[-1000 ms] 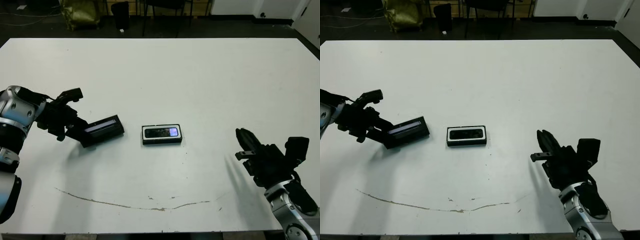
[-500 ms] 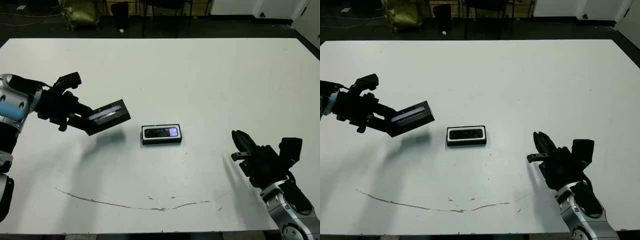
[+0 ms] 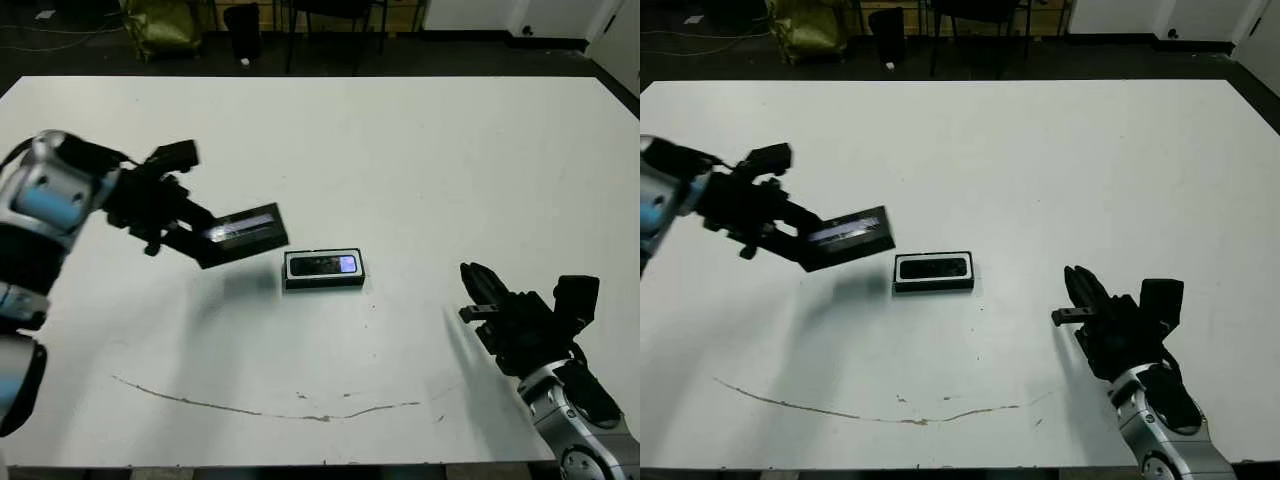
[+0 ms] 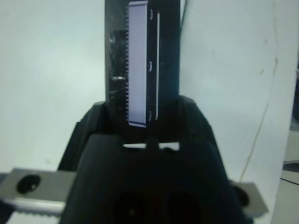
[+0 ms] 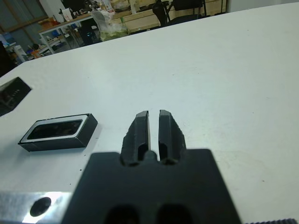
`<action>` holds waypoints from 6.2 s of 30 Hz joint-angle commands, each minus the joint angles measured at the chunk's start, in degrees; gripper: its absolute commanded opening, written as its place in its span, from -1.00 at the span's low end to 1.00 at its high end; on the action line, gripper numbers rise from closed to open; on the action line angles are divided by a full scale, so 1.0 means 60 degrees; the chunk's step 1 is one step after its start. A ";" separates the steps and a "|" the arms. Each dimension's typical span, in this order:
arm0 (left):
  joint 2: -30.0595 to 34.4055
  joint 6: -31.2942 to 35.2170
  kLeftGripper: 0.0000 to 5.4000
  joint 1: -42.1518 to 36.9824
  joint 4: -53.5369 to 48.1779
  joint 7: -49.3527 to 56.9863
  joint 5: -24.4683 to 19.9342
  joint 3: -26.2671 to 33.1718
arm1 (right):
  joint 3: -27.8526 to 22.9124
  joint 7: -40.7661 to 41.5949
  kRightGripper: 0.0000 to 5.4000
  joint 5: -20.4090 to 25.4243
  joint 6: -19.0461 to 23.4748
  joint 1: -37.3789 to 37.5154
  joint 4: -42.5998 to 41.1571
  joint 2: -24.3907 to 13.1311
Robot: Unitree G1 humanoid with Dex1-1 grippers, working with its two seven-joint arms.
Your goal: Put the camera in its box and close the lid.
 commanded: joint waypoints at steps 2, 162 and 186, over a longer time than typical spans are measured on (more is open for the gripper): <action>-0.0611 0.0211 -0.23 -0.0490 0.0338 0.0027 0.0238 -0.0504 | 0.0005 -0.0272 -1.00 -0.0014 0.0505 -0.0022 -0.0244 -0.0035; -0.2999 -0.0325 -0.27 -0.0372 0.2468 0.0611 0.2087 -0.2032 | 0.0249 -0.0495 -1.00 -0.0380 0.0606 0.0556 -0.0548 0.0468; -0.3709 -0.0199 -0.27 -0.0532 0.2774 0.0922 0.2016 -0.2034 | 0.0166 -0.0444 -1.00 -0.0342 0.0740 0.0501 -0.0616 0.0328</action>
